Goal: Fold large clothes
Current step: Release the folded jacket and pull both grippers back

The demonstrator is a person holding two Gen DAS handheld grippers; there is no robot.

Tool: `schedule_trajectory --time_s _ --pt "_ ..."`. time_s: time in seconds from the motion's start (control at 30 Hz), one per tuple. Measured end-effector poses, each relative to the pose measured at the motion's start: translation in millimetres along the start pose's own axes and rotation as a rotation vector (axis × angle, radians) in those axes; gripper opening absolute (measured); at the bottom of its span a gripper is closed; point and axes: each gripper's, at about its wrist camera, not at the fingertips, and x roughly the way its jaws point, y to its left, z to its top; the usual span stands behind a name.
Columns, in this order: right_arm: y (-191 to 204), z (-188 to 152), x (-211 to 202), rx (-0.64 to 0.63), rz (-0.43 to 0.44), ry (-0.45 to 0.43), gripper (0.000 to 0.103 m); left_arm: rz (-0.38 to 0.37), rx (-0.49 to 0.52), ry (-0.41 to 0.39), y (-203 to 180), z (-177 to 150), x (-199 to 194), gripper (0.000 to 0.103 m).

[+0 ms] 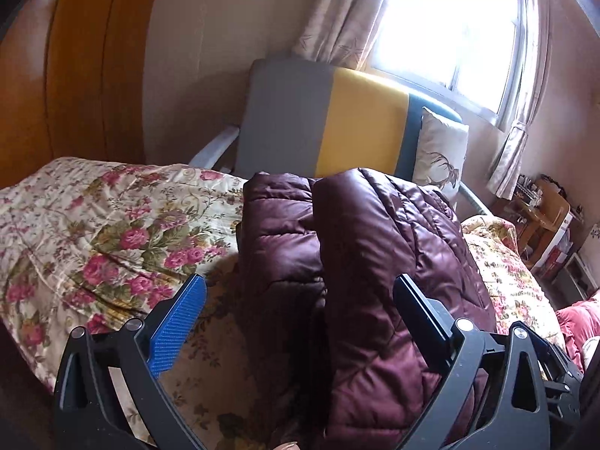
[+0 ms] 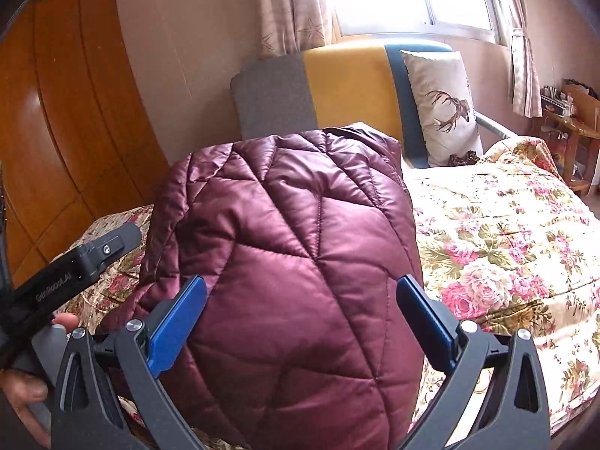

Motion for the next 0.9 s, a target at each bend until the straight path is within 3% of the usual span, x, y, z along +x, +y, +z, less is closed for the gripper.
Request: schedule_trajectory --time_s 0.13,0.37,0.57,0.9 --pt "2 1 -13 0.043 -0.010 -0.022 0.101 0.031 0.016 -0.022 -3 -7 -14 0.099" --pt "3 1 -51 0.074 -0.103 -0.084 0.101 0.070 0.037 -0.066 -9 -21 -44 0.099" --pt "7 -21 -77 0.078 -0.203 -0.104 0.101 0.080 0.039 -0.052 -12 -41 -63 0.099" --pt "2 -46 -83 0.069 -0.257 -0.075 0.101 0.100 0.076 -0.016 -18 -69 -72 0.099"
